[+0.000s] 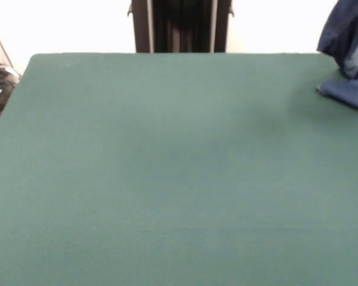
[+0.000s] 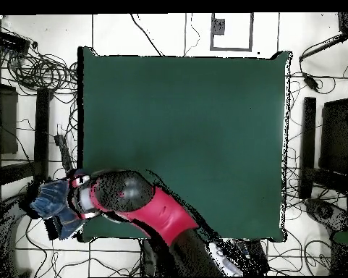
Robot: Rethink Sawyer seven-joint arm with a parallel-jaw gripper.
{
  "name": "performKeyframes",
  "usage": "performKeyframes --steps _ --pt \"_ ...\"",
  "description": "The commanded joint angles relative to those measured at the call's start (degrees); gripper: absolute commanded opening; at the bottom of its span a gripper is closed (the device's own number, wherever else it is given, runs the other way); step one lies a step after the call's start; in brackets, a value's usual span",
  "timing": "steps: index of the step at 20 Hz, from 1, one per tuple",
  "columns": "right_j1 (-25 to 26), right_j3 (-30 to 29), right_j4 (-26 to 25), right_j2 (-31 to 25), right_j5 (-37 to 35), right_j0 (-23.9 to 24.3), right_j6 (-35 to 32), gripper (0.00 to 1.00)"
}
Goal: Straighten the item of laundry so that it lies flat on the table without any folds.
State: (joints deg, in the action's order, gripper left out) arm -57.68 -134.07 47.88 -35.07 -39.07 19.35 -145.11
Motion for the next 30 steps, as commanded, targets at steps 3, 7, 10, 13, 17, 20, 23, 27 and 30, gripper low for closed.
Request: performKeyframes --steps 3,7,10,13,17,20,23,27,30 --pt "-5.0 2.2 15.4 1.3 1.3 -11.9 -25.4 0.00" --pt "-3.7 3.7 18.6 2.7 2.9 -15.2 -25.5 0.00" --pt "-1.4 4.2 22.2 3.8 5.2 -17.3 -21.9 0.00" --pt "0.7 5.2 25.4 4.3 7.5 -19.2 -19.3 0.00" --pt "3.3 7.8 26.0 4.2 8.3 -20.6 -19.3 0.00" --pt "4.5 9.5 28.2 4.2 11.0 -22.3 -19.4 0.00" --pt "6.2 11.2 27.7 4.4 12.4 -23.2 -20.7 0.00" --pt "7.2 10.6 26.1 4.7 11.4 -21.4 -17.7 0.00" --pt "8.4 8.9 23.7 5.2 10.8 -19.4 -12.7 0.00"
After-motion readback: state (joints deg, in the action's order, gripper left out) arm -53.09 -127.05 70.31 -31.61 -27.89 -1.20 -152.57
